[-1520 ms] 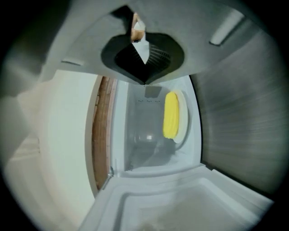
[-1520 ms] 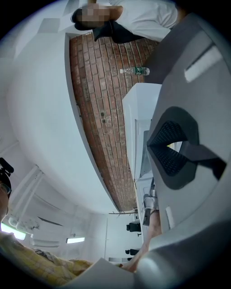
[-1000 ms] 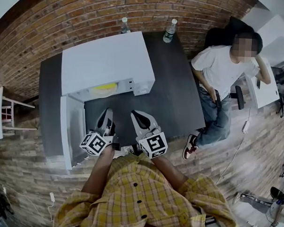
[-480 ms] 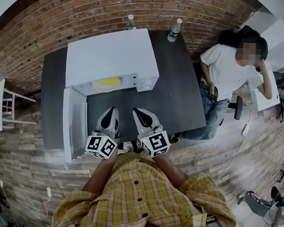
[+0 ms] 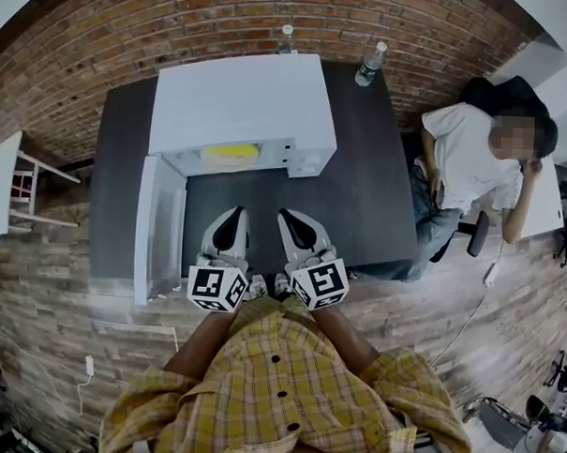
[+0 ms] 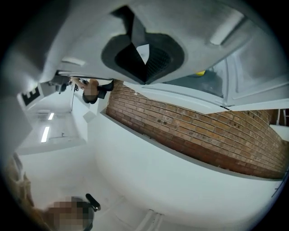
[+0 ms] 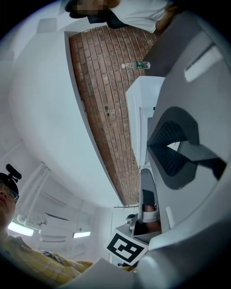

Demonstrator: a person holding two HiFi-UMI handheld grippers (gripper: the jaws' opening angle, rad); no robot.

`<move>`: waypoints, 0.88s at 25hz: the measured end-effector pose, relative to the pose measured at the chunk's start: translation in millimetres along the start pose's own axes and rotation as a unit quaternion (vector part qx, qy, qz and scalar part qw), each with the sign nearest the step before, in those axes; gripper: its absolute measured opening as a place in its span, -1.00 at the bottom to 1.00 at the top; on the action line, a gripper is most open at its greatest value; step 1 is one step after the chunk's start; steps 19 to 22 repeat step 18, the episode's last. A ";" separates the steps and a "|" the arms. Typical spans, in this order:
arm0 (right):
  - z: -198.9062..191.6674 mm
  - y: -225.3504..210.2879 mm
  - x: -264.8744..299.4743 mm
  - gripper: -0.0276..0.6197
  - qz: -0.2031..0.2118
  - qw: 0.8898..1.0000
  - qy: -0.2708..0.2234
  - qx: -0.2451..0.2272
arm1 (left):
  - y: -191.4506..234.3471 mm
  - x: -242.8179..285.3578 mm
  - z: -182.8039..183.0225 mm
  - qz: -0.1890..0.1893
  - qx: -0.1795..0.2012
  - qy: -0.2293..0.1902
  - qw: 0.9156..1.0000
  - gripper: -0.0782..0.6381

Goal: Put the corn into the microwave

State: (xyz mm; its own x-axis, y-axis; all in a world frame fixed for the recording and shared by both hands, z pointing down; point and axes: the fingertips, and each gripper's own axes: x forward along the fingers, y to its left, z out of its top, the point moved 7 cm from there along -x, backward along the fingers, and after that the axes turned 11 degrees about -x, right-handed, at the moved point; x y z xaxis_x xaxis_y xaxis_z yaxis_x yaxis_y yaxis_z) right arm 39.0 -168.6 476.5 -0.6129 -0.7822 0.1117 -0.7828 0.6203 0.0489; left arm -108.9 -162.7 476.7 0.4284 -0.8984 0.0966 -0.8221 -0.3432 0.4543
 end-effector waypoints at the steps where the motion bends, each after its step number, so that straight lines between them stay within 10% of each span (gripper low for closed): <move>1: 0.6 0.4 0.0 -0.91 0.001 1.000 -0.001 -0.001 | 0.1 -1.4 0.7 0.003 0.005 -0.002 1.000 -0.79; 22: 15.4 8.9 4.8 -0.91 0.012 1.000 -0.020 -0.005 | -5.1 -15.9 13.8 0.016 0.089 -0.019 0.996 -0.79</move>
